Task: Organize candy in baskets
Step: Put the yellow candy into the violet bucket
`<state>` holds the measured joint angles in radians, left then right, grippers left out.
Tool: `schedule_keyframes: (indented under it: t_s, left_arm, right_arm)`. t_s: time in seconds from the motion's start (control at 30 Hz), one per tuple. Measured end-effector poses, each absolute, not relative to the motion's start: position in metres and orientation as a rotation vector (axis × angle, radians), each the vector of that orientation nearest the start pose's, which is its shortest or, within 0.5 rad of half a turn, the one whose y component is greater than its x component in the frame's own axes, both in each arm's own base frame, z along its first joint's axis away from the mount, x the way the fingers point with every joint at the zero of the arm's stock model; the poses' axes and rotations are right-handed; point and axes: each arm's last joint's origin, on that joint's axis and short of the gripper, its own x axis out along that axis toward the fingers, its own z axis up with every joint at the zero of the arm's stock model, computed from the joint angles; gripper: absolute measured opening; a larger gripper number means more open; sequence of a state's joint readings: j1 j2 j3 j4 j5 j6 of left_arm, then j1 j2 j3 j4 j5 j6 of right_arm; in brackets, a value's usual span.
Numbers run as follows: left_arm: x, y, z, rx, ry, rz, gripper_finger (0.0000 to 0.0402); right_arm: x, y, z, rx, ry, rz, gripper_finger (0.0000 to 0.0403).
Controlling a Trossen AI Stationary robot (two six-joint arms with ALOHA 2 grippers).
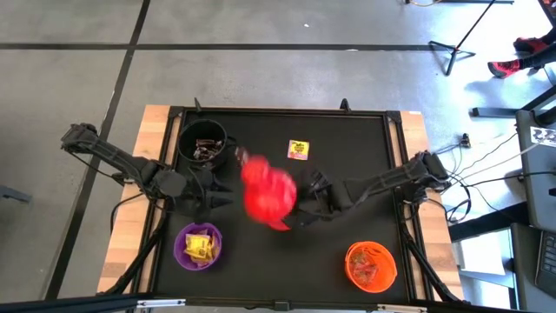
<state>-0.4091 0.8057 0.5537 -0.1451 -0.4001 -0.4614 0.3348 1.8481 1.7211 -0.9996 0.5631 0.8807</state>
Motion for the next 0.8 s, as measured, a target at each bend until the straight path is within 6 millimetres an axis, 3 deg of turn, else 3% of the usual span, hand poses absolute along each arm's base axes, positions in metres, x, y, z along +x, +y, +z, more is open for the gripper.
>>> schedule_keyframes:
  t_s: [0.27,0.5,0.8]
  left_arm:
    - [0.182,-0.064,0.251,-0.29,0.327,0.077,0.0164]
    - [0.193,-0.069,0.243,-0.282,0.347,0.078,0.0164]
    - [0.198,-0.071,0.238,-0.283,0.358,0.084,0.0164]
  right_arm:
    - [0.365,0.1,0.292,0.319,0.877,-0.697,0.0]
    - [0.367,0.104,0.293,0.338,0.852,-0.677,0.0]
    - [0.379,0.107,0.279,0.341,0.859,-0.66,0.0]
